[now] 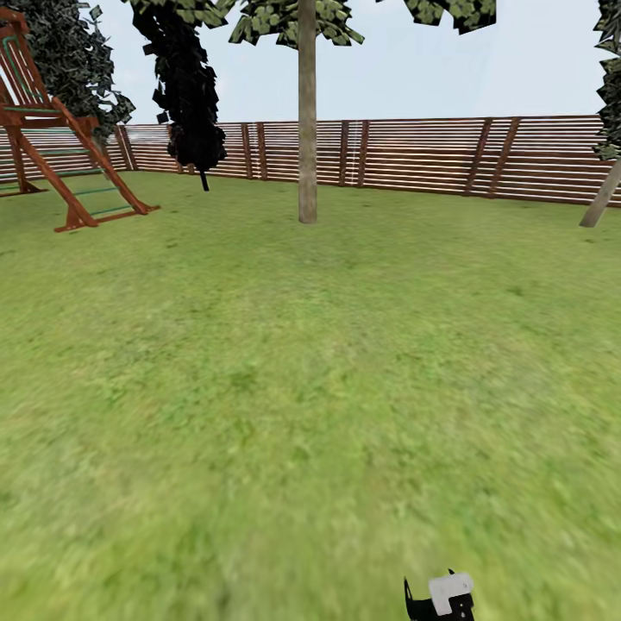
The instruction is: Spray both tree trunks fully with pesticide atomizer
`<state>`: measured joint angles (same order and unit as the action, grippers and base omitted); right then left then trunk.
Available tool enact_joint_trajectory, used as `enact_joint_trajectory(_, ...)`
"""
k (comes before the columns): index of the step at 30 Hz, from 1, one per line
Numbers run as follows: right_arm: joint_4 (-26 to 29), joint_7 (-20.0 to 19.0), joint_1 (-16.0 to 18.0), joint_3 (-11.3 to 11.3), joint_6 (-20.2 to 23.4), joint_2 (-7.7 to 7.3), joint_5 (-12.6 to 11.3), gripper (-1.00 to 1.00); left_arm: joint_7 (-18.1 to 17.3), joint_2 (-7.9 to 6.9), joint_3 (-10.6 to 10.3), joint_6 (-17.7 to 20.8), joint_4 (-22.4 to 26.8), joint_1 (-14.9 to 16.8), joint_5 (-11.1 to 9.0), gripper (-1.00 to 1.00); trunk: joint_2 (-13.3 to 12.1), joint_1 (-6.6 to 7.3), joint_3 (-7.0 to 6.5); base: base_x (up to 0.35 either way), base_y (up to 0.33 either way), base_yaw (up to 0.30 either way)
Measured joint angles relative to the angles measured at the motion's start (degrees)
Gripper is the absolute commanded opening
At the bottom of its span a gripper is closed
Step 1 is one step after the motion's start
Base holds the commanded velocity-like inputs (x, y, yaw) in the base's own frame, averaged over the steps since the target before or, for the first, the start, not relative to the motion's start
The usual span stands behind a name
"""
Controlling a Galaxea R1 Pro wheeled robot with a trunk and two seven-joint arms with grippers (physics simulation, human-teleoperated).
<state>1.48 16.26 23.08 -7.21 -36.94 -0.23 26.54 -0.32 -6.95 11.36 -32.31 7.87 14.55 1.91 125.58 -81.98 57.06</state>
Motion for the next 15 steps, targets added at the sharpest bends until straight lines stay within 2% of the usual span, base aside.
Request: enact_joint_trajectory(15,0.0,0.0,0.0,0.0,0.0,0.02,0.0,1.0,0.0,0.0,0.0,0.0,0.0,0.0,0.0,-1.0,0.0,0.0,0.0,0.336,0.0,0.0)
